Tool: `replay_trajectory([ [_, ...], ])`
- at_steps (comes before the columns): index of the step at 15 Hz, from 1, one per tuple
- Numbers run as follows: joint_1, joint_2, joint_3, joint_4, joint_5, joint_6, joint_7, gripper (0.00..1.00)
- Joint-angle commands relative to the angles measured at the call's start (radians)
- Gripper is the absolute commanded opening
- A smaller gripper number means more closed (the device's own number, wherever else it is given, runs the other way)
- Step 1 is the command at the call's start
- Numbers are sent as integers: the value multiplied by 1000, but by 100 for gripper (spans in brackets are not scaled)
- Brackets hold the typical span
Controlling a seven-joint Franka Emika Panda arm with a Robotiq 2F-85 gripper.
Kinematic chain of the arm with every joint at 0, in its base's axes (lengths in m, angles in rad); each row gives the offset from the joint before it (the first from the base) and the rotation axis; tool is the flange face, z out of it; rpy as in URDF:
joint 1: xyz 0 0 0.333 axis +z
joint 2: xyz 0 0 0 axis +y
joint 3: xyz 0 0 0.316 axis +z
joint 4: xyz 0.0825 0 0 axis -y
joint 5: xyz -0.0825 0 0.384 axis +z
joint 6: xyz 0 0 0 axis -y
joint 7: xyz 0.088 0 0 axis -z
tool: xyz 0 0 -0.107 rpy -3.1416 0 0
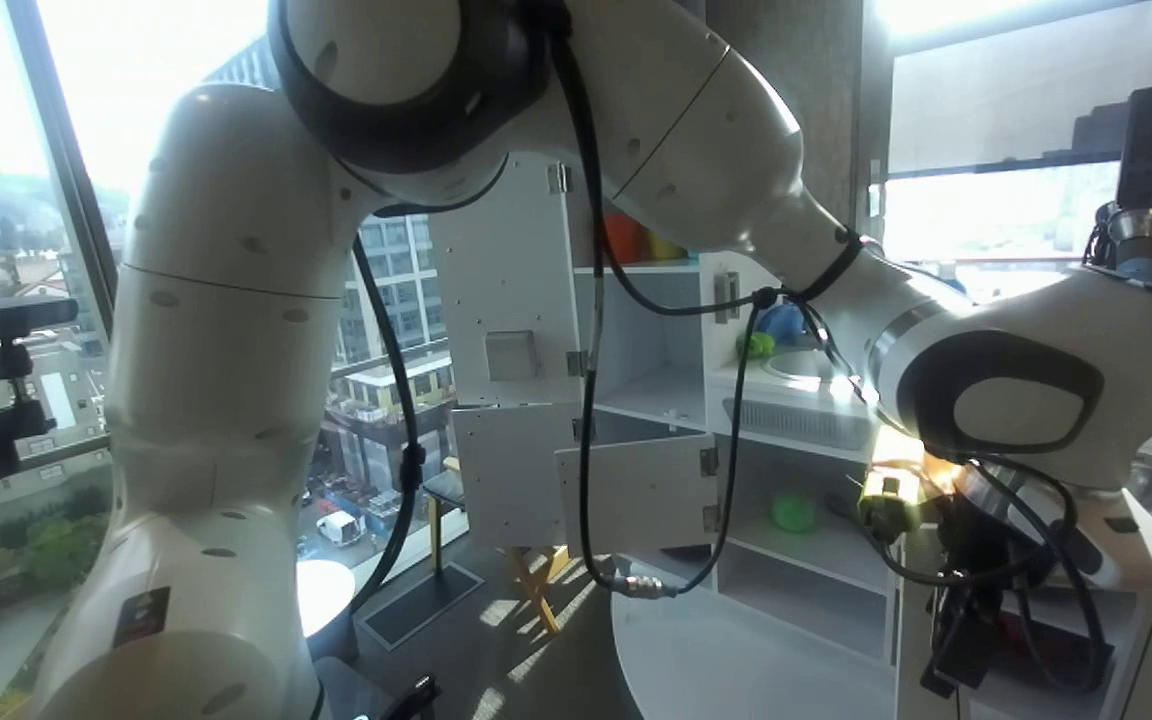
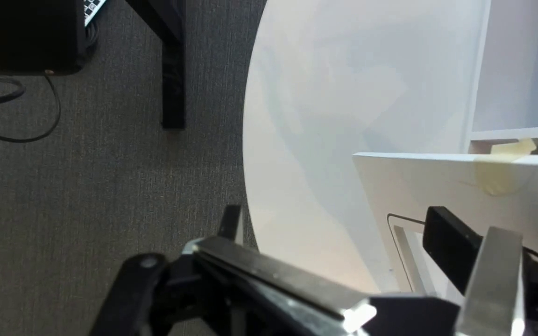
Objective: Close two doors on the white object
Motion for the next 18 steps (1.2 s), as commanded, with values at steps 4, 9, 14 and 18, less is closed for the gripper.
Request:
replay_trajectory([
  [4,-24,-17,53,-24,237,61,-220,100],
  [9,-29,-26,50,-35,324,55,-373,100],
  [14,6,-120,41,-177,264,83,-464,100],
  [18,61,-305,51,-386,219,199,-519,100],
])
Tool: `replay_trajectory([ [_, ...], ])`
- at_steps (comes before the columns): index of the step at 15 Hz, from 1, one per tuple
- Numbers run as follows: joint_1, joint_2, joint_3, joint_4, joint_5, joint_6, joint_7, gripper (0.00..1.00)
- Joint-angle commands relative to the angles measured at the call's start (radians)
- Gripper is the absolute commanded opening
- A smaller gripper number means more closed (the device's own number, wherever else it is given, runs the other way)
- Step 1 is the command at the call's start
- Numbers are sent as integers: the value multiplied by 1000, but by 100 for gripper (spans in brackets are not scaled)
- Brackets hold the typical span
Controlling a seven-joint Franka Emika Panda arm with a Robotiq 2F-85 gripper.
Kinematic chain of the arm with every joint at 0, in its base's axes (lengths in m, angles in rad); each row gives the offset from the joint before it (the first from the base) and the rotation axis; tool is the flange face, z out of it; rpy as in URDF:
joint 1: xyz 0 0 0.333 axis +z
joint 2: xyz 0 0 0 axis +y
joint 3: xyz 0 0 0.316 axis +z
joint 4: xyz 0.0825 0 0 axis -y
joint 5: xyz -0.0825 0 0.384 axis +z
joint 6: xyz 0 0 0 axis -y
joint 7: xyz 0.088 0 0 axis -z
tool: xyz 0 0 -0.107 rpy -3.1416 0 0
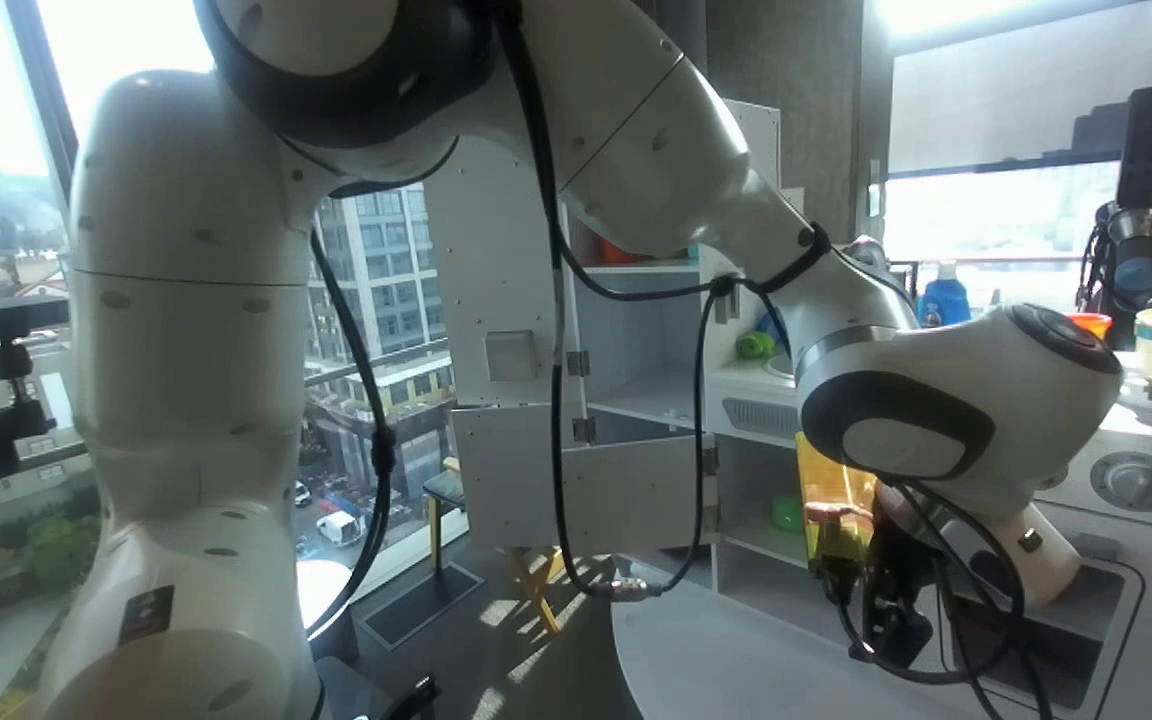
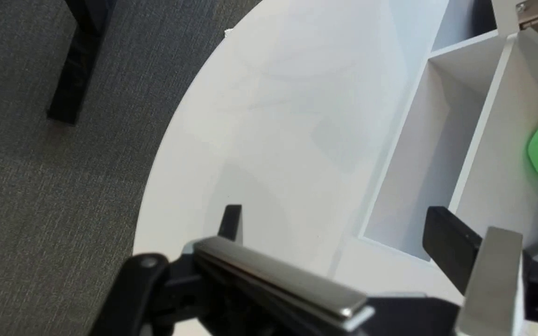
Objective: Close two doors on the white object
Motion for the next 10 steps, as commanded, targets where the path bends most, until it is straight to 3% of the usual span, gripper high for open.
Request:
replay_trajectory([
  [1,58,-242,17,-236,-46,141,-29,100],
  [5,129,-444,76,-446,-67,308,21,100],
  [10,274,-645,219,-650,-8,533,114,100],
])
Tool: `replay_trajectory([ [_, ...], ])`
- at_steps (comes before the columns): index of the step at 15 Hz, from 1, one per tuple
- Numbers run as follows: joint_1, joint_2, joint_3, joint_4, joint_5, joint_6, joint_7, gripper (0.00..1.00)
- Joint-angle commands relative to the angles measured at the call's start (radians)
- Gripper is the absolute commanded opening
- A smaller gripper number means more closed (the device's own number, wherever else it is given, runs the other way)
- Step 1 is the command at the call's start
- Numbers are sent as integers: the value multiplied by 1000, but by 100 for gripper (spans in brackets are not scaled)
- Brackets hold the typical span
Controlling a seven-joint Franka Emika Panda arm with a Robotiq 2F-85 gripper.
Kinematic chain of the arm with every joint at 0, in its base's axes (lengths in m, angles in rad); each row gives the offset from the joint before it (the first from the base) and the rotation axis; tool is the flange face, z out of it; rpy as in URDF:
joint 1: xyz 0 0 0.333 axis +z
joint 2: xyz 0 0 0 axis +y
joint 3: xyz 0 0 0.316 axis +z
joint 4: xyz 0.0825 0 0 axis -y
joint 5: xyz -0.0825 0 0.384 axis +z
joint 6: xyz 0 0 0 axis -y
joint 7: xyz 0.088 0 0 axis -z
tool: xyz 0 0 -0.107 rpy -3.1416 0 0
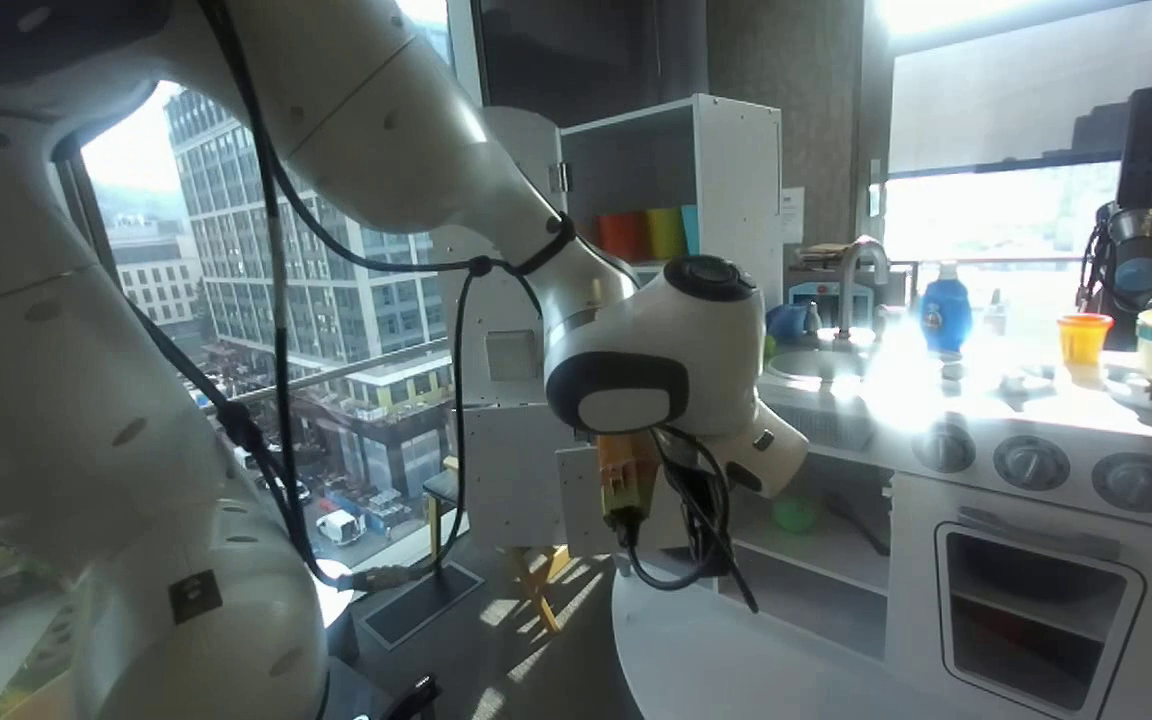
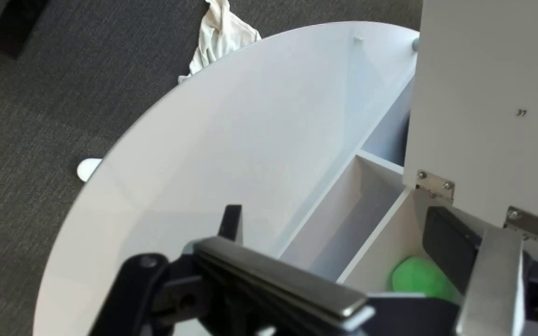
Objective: Close two doors on the white object
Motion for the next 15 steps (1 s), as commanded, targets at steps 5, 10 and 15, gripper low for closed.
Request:
replay_trajectory([
  [5,128,-153,328,-32,171,204,189,100],
  [10,128,-149,489,-17,244,256,237,100],
  [15,160,-156,549,-17,315,290,223,100],
])
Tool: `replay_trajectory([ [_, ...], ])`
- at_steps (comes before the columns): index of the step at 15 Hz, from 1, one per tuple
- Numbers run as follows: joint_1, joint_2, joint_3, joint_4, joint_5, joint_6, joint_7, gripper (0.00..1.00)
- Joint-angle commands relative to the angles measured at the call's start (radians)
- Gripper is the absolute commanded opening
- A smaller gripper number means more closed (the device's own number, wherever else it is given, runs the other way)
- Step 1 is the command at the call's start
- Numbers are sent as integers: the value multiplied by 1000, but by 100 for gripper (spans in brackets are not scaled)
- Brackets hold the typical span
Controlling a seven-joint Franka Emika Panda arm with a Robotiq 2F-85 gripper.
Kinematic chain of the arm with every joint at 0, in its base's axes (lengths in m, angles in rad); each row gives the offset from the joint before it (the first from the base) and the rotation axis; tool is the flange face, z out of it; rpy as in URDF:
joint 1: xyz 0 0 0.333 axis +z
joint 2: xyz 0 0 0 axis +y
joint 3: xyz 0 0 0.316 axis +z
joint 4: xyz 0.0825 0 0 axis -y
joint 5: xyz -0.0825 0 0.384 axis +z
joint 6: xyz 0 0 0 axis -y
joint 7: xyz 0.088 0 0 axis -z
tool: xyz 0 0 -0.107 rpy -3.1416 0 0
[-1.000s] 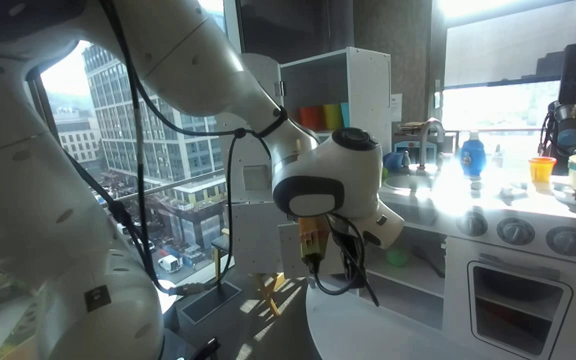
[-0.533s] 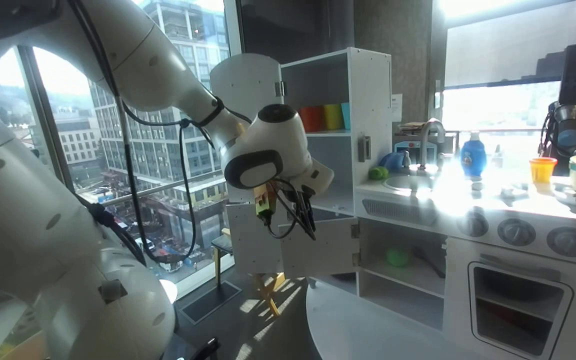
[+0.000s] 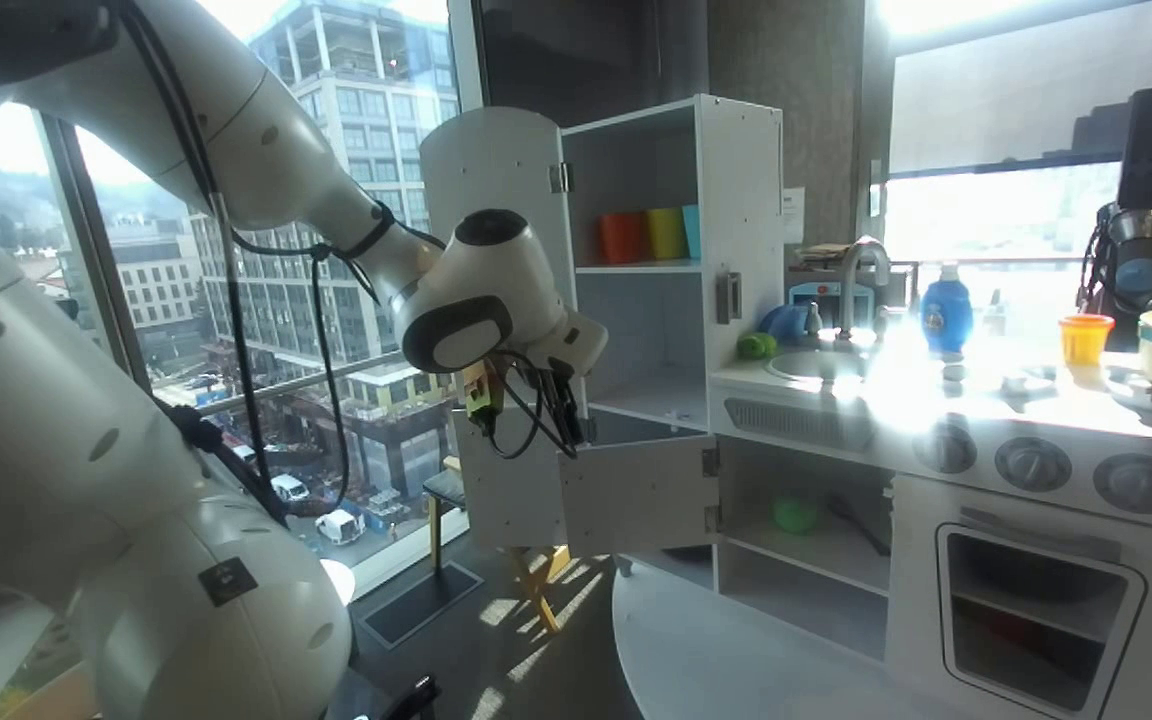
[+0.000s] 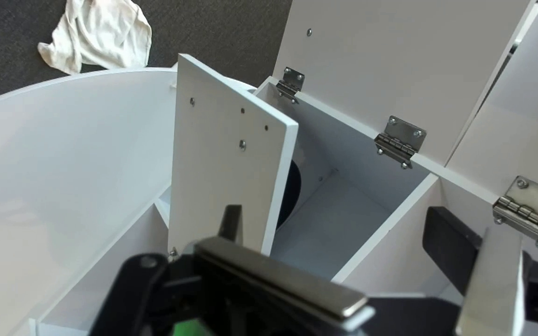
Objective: Close two doors on the white object
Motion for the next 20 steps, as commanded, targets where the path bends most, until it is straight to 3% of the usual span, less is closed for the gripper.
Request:
replay_trajectory([
  [1,19,-19,39,0,61,37,0,100],
  [3,1,-10,61,0,45,33,23,100],
  [7,12,6,37,-4,30,14,4,100],
  [8,70,7,-19,-4,-35,14,59,100],
  [15,166,7,-84,-3,-37,76,108,100],
  [17,148,13,-55,4,9,118,91,100],
  [18,168,11,-78,-3,-20,148,133,100],
  [20,79,30,5,-4,-16,218,181,100],
])
